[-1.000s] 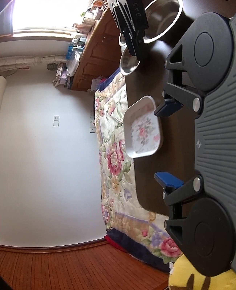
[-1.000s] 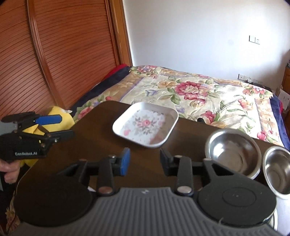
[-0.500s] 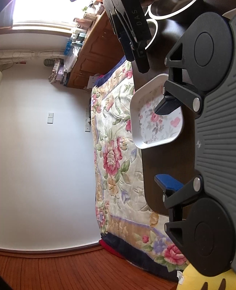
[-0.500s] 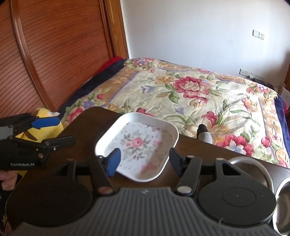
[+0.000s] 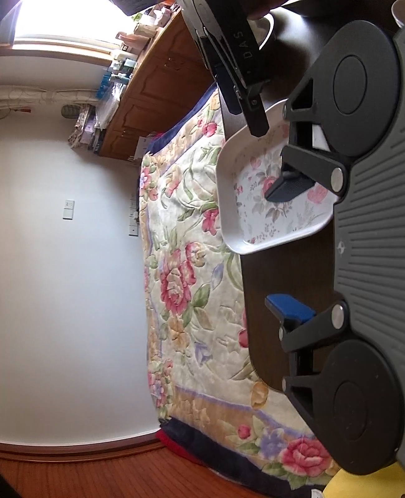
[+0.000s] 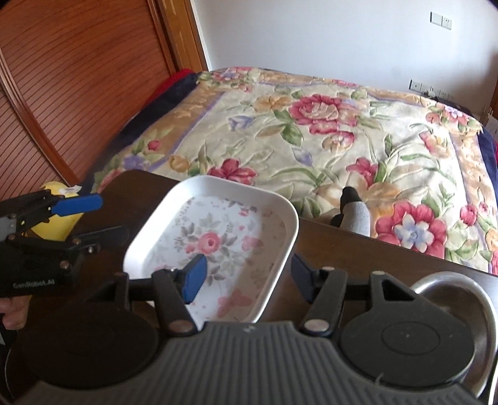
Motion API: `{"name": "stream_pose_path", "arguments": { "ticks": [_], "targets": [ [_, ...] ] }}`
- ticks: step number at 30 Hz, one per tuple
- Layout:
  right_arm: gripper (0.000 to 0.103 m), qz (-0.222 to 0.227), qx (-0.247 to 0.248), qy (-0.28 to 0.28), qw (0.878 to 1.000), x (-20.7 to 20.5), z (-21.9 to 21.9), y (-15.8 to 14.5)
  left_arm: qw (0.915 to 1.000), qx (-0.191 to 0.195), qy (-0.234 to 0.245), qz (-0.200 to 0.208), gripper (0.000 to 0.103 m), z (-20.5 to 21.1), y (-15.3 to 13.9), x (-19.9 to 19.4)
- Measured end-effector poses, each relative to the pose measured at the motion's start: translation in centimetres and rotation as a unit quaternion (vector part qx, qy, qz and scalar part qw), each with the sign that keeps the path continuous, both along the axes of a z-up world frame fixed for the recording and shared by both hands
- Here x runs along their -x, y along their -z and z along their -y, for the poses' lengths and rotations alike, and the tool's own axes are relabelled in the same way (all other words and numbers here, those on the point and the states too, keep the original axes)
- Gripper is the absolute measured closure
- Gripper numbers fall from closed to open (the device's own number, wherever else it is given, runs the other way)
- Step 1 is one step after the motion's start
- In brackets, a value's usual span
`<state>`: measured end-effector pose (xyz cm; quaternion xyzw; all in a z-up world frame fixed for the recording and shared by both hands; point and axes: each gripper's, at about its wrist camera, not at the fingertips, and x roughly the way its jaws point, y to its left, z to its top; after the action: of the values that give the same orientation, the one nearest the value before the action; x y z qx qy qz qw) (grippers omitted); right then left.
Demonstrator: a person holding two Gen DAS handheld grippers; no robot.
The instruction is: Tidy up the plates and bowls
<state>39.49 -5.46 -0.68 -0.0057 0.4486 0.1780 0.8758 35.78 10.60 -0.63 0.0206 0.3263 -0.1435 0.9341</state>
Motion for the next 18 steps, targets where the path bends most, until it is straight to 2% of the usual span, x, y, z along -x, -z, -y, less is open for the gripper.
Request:
{"name": "stream_pose_path", "arguments": {
  "ticks": [8, 12, 14, 16, 18],
  "targets": [
    [0.042, -0.019, -0.002, 0.004, 1.000, -1.1, 0.3, 1.1, 0.9998, 0.000, 0.004, -0.021, 0.029, 0.1, 1.5, -1.6],
    [0.043, -0.023, -0.005, 0.007, 1.000, -1.3, 0.4, 1.5, 0.9995, 0.003, 0.010, -0.031, 0.042, 0.3, 2.0, -2.2],
    [0.044, -0.025, -0.004, 0.006, 1.000, -1.4, 0.4, 1.7, 0.9993, 0.006, 0.010, -0.035, 0.045, 0.3, 2.1, -2.4],
    [0.057, -0.028, -0.001, 0.005, 1.000, -1.4, 0.3, 1.9, 0.9991, 0.010, 0.011, -0.039, 0.047, 0.3, 2.3, -2.6],
    [0.066, -0.030, 0.001, 0.002, 1.000, -1.5, 0.3, 2.1, 0.9989, 0.012, 0.012, -0.043, 0.053, 0.4, 2.4, -2.8]
  ]
}}
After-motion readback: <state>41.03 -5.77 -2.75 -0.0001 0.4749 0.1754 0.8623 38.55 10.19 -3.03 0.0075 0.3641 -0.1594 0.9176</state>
